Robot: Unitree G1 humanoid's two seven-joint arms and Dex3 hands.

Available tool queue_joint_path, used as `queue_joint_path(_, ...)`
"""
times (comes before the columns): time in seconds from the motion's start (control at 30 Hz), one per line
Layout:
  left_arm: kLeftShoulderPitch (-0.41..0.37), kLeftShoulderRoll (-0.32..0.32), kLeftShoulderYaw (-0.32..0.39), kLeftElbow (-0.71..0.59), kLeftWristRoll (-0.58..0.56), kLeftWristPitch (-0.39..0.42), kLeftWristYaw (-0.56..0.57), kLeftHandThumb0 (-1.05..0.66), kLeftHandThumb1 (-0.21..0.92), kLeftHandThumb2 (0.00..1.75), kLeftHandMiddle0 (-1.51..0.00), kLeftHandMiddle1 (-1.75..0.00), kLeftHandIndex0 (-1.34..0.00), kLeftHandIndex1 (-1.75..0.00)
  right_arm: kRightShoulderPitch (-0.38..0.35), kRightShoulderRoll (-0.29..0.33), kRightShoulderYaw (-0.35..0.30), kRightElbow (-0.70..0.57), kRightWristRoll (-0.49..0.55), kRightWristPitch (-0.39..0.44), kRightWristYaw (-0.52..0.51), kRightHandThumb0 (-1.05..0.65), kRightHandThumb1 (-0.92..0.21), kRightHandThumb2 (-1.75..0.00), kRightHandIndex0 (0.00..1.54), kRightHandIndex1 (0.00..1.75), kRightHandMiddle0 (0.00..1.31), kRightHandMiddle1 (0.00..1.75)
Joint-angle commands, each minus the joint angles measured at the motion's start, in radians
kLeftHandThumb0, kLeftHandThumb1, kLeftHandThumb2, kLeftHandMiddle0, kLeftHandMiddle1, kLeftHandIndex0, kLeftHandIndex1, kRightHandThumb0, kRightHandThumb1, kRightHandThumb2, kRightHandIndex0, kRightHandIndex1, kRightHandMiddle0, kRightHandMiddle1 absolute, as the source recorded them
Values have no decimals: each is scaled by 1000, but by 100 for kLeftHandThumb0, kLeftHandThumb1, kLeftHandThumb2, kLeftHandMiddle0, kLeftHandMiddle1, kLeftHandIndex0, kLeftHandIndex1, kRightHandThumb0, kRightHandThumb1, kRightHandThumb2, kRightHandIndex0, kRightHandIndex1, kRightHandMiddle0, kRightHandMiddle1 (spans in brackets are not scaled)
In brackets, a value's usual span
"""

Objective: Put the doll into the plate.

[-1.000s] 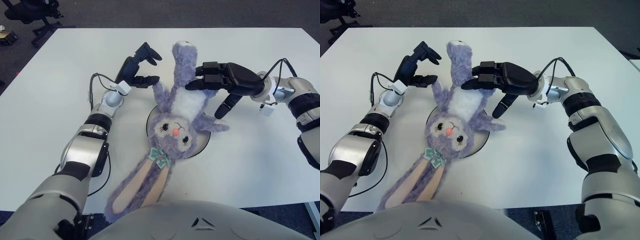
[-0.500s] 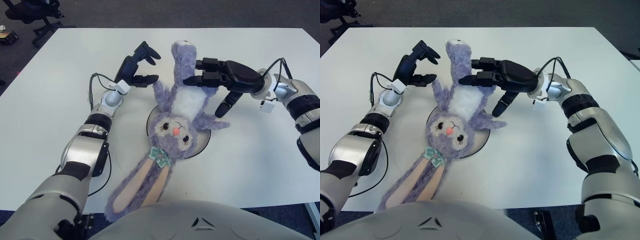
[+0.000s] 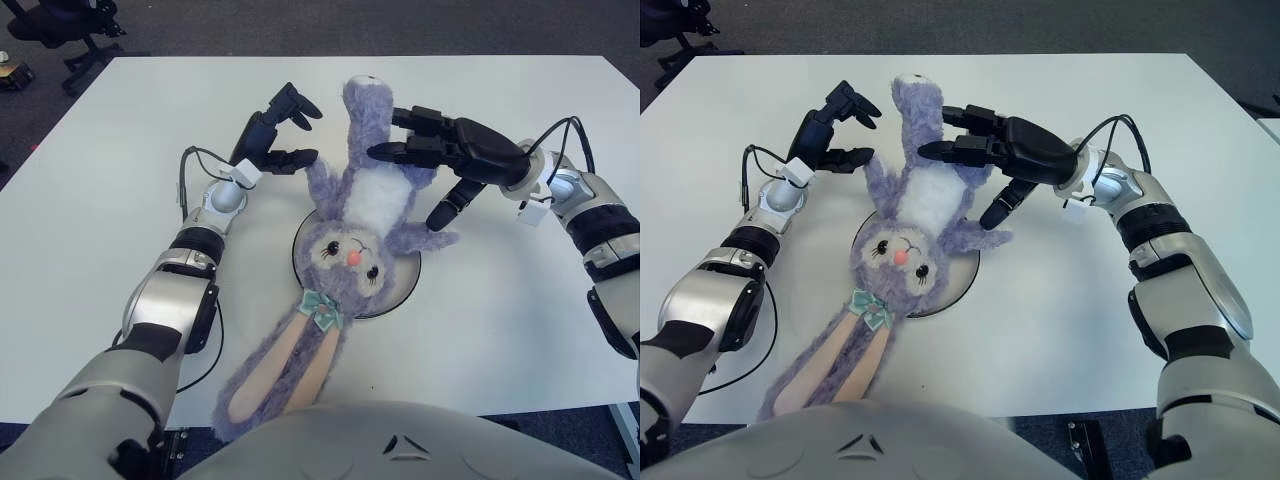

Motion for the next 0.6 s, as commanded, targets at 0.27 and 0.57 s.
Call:
queue_joint_path(0.27, -8, 5, 5, -1, 14, 10, 13, 0, 92, 36, -43, -147, -23, -153, 10, 2, -25, -8, 109, 64, 117, -43, -92, -34, 0, 0, 10, 0)
queue_joint_path(0.57, -8, 8, 5, 1, 19, 14, 17, 0, 92, 36, -43, -147, -23, -153, -16, -29, -24, -50, 273, 124, 257, -45, -92, -44, 0, 0, 7, 0)
